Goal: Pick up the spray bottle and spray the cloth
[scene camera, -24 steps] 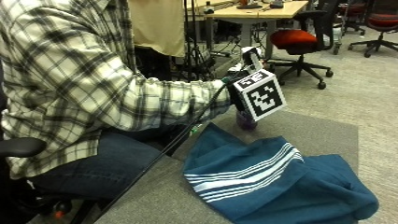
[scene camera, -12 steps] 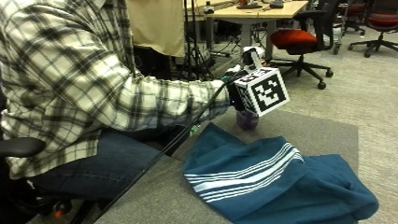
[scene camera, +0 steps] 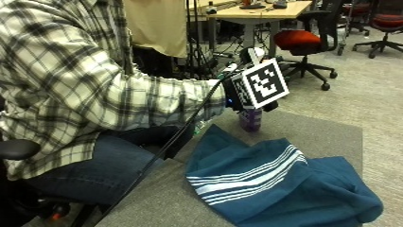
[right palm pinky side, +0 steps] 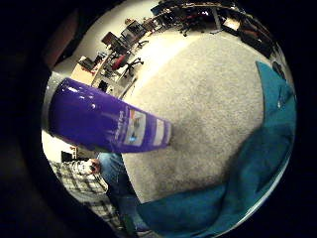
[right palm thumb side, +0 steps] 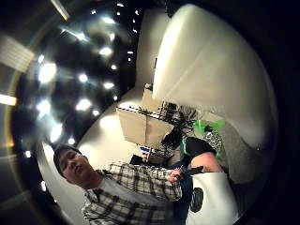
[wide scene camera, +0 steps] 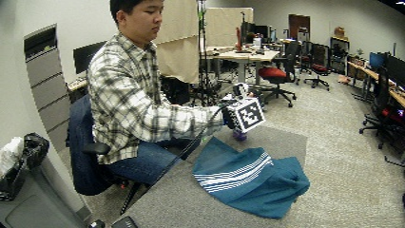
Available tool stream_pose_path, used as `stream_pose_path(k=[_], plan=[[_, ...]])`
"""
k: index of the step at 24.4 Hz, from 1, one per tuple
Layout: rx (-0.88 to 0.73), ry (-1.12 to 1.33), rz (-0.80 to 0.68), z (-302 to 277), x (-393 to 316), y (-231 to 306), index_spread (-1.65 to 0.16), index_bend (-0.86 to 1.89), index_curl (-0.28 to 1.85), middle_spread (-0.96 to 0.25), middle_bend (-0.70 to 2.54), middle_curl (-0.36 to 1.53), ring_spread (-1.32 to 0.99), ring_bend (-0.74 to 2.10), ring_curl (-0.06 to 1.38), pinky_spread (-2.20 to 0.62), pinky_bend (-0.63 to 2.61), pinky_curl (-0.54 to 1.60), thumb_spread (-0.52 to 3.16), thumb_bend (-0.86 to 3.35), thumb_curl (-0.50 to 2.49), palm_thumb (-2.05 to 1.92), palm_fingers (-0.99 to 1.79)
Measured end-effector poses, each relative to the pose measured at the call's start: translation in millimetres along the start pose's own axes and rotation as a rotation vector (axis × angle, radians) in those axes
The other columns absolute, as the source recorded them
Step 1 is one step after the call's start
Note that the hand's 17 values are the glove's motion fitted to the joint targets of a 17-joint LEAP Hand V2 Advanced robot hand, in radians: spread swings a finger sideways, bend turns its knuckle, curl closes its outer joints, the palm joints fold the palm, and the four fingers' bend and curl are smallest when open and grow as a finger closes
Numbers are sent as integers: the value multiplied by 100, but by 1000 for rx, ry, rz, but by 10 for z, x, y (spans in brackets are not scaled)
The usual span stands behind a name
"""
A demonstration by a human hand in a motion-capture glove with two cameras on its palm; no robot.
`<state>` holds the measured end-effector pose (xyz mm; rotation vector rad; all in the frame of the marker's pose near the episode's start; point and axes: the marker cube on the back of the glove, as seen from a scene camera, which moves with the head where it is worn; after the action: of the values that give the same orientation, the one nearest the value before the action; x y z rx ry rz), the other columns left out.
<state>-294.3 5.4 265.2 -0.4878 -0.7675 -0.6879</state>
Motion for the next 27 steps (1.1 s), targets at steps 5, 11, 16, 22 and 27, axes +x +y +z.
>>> stream_pose_path(k=[5, 11, 16, 22, 27], plan=[[8, 41, 24, -104, -19, 60, -36, 9, 27, -10, 14, 37, 2, 27, 37, 16, 48, 36, 70, -7, 64, 79, -8], [36, 294, 115, -242, -39, 230, -38, 11, 25, -9, 16, 35, 6, 28, 35, 19, 49, 34, 79, -6, 59, 73, -8], [3, 703, 286, -627, -273, 781, -38, 17, 26, -8, 16, 33, 9, 27, 34, 20, 49, 33, 88, -8, 55, 59, -4], [21, 972, 473, -1162, -692, 2009, -38, 18, 27, -8, 17, 32, 11, 24, 33, 21, 48, 32, 95, -5, 52, 49, -3], [216, 1075, 613, -1261, -974, 3216, -38, 18, 28, -7, 18, 31, 13, 22, 32, 21, 48, 32, 100, -3, 50, 47, -2]])
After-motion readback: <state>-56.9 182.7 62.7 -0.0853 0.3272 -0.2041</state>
